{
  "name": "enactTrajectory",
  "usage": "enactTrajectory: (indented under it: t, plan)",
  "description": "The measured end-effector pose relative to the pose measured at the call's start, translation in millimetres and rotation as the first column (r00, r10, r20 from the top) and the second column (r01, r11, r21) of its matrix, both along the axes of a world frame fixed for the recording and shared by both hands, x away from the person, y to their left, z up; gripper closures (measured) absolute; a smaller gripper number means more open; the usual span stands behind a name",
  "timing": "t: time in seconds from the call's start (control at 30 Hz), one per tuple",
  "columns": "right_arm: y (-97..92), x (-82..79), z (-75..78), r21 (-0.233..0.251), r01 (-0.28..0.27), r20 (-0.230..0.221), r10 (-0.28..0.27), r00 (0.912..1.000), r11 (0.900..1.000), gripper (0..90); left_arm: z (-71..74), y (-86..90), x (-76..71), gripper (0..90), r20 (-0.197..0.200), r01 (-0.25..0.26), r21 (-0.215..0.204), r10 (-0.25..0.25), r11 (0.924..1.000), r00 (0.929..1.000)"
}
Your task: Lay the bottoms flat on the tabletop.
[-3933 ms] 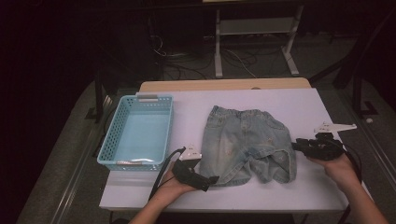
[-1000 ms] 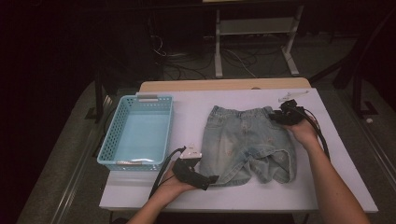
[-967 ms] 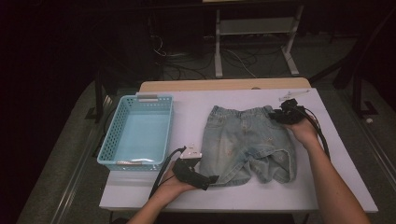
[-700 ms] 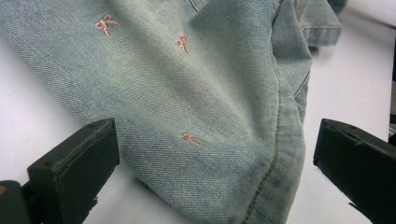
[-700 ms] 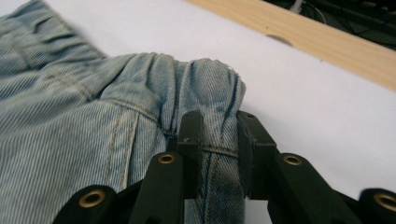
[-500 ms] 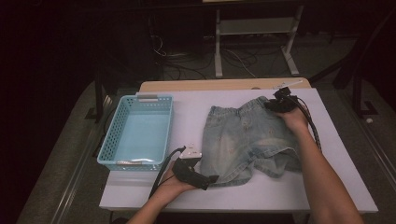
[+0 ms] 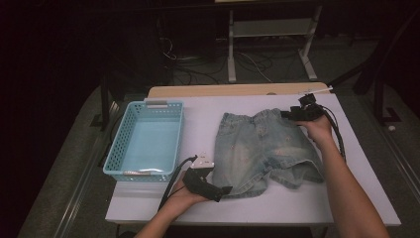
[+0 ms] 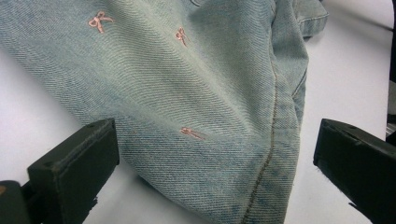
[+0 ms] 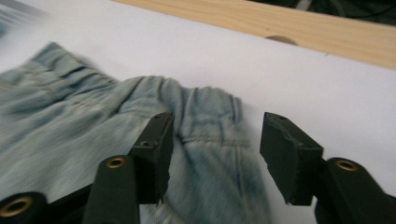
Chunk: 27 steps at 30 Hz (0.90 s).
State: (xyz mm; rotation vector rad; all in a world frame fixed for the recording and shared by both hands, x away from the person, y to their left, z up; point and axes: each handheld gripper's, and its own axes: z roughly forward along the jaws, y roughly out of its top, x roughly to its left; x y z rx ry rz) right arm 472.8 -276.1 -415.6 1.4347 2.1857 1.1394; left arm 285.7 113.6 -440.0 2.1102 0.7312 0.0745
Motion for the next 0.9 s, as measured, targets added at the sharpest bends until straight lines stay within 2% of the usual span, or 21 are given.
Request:
enactTrajectory:
  t: [0.43, 0.67, 0.9]
  plan:
    - [-9.1, -36.5, 14.3, 0.002, -0.067, 0.027, 0.067, 0.9974, 0.9977, 40.9, -0.3, -0.4, 0.3, 0.0, 0.004, 0.013, -0.003, -0.013, 0.9999, 0.9999]
    - [-6.4, -54.3, 15.8, -0.014, -0.103, 0.025, 0.104, 0.9943, 0.9946, 40.8, 0.0, 0.0, 0.4, 0.0, 0.006, 0.020, -0.005, -0.020, 0.9998, 0.9998]
    - [-8.0, -70.5, 19.6, -0.005, -0.121, 0.030, 0.121, 0.9922, 0.9927, 40.8, 0.3, 0.5, 0.5, 0.0, 0.005, 0.023, -0.012, -0.022, 0.9997, 0.9997]
